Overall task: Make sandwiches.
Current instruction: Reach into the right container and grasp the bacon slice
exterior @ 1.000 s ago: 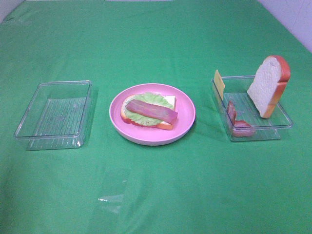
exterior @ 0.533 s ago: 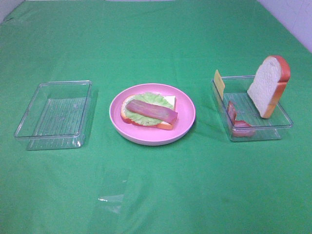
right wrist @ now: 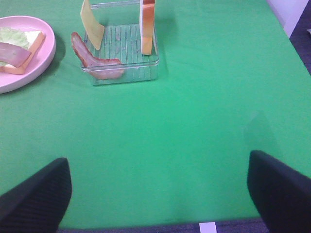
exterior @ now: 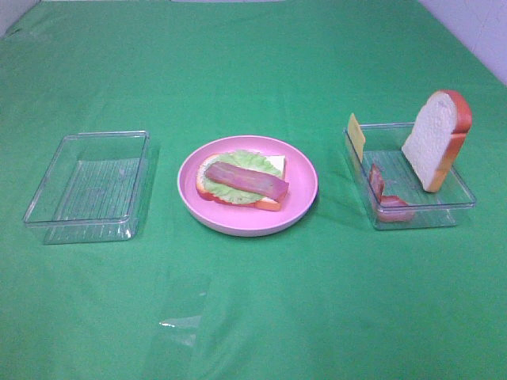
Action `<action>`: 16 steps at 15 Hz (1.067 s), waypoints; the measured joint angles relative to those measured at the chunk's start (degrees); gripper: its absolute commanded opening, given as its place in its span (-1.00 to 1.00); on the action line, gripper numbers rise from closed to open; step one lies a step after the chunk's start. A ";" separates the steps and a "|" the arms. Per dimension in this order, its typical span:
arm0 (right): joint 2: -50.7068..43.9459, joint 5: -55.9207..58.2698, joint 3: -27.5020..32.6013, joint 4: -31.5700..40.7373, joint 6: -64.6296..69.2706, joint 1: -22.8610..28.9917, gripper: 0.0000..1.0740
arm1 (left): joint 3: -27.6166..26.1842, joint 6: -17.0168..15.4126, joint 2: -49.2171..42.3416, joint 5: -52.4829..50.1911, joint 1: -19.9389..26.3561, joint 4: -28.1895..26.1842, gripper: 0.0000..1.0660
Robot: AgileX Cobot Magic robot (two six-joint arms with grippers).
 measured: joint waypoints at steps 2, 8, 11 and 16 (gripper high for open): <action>0.00 0.00 0.00 0.00 0.00 0.00 0.80 | 0.00 0.00 0.00 0.00 0.00 0.00 0.92; 0.00 0.00 0.00 0.00 0.00 0.00 0.80 | 0.00 0.00 0.00 0.00 0.00 0.00 0.92; 0.00 0.00 0.00 0.00 0.00 0.00 0.80 | 0.00 0.00 0.00 0.00 0.00 0.00 0.92; 0.00 0.00 0.00 0.00 0.00 0.00 0.80 | 0.00 0.00 0.00 0.00 0.00 0.00 0.92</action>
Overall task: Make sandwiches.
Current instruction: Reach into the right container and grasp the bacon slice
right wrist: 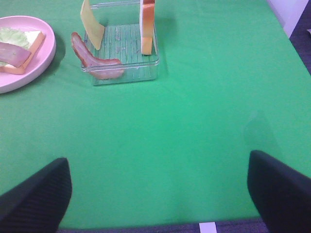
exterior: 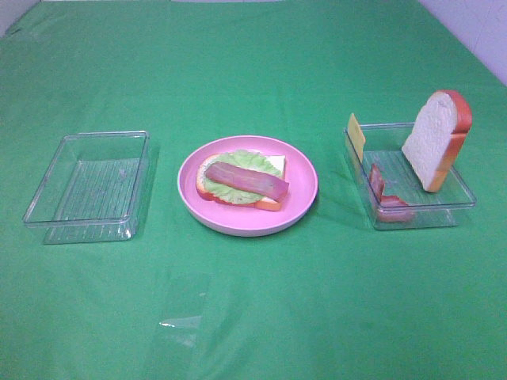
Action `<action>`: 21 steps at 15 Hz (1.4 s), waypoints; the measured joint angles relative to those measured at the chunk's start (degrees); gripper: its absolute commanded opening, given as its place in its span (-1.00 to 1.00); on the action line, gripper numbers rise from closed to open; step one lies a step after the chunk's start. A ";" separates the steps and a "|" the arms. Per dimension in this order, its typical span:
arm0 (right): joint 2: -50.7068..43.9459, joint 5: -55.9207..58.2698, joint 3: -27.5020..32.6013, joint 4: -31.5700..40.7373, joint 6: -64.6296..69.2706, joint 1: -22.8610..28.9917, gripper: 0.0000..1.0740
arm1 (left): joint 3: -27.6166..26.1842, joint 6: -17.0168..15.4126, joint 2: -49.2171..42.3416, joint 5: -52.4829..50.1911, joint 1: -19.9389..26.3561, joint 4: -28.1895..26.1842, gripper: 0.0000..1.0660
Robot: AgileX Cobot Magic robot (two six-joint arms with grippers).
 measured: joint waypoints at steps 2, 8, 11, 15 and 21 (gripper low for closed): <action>0.00 -0.06 0.00 0.00 0.00 0.00 0.80 | 0.00 0.00 0.00 0.00 0.00 0.00 0.92; 0.00 -16.50 -0.06 0.17 4.41 0.00 0.80 | 0.00 0.00 0.00 0.00 0.00 0.00 0.92; 0.00 -25.44 -0.17 1.38 4.47 0.00 0.80 | 0.00 0.00 0.00 0.00 0.00 0.00 0.92; 3.55 -31.17 -0.17 2.52 5.39 0.00 0.80 | 0.00 0.00 0.00 0.00 0.00 0.00 0.92; 32.95 -41.77 -0.17 5.79 5.39 0.00 0.80 | 0.00 0.00 0.00 0.00 0.00 0.00 0.91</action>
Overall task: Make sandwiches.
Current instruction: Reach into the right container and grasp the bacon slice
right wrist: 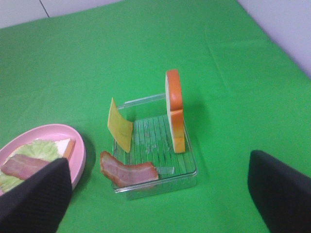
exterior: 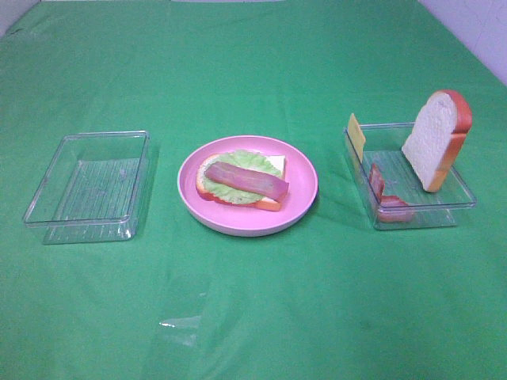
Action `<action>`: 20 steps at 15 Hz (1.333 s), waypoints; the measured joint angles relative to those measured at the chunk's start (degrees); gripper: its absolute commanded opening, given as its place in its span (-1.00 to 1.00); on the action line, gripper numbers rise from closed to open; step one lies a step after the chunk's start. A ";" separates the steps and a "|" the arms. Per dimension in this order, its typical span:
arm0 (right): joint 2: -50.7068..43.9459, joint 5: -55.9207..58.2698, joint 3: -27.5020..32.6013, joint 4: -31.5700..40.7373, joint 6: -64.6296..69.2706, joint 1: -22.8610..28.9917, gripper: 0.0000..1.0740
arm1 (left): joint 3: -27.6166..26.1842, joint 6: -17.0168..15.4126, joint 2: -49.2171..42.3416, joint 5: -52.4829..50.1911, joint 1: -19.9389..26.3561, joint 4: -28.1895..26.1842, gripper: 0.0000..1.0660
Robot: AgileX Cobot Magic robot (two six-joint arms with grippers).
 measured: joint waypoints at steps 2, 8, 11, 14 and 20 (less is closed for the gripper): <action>8.31 -2.23 0.00 2.75 0.00 0.00 0.80 | 0.00 0.00 0.00 0.00 0.00 0.00 0.91; 22.75 -5.84 0.00 7.85 0.06 0.00 0.80 | 0.00 0.00 0.00 0.00 0.00 0.00 0.91; 24.35 -6.13 0.00 7.85 0.52 0.00 0.80 | 0.00 0.00 0.00 0.00 0.00 0.00 0.91; 24.58 -5.90 -0.34 8.02 -0.23 0.00 0.80 | 0.00 0.00 0.00 0.00 0.00 0.00 0.91; 36.78 7.51 -13.98 8.02 -6.53 0.00 0.80 | 0.00 0.00 0.00 0.00 0.00 0.00 0.91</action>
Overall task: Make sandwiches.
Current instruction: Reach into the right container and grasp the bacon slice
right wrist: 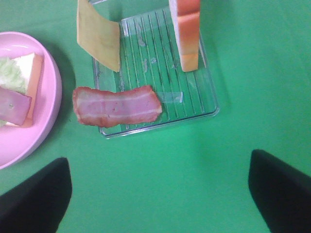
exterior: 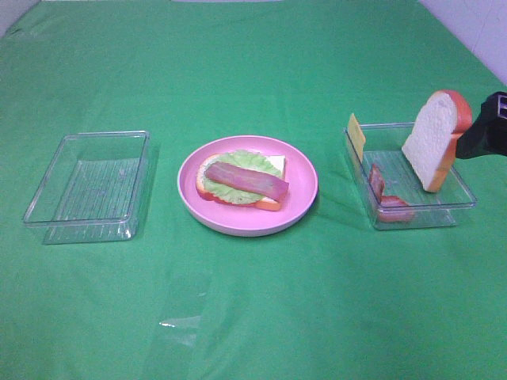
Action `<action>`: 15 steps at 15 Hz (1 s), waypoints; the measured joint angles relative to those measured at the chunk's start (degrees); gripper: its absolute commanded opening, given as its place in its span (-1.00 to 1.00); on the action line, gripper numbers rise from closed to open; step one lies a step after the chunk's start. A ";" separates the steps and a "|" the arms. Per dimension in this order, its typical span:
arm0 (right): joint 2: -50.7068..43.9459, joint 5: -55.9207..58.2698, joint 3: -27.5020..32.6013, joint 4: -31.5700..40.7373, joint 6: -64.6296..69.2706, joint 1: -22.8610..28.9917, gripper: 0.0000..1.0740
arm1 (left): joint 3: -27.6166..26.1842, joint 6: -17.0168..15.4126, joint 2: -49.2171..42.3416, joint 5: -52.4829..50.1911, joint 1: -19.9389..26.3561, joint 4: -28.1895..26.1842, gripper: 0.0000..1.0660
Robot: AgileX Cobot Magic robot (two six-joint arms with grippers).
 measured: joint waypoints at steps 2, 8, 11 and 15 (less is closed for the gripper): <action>5.90 4.24 -5.10 0.06 -0.69 0.11 0.80 | 0.00 0.00 0.00 0.00 0.00 0.00 0.91; 21.89 11.12 -20.28 -4.53 1.66 12.43 0.80 | 0.00 0.00 0.00 0.00 0.00 0.00 0.91; 27.73 13.75 -26.18 -6.65 3.21 15.07 0.80 | 0.00 0.00 0.00 0.00 0.00 0.00 0.91; 35.58 16.10 -32.20 -9.28 4.13 15.18 0.80 | 0.00 0.00 0.00 0.00 0.00 0.00 0.91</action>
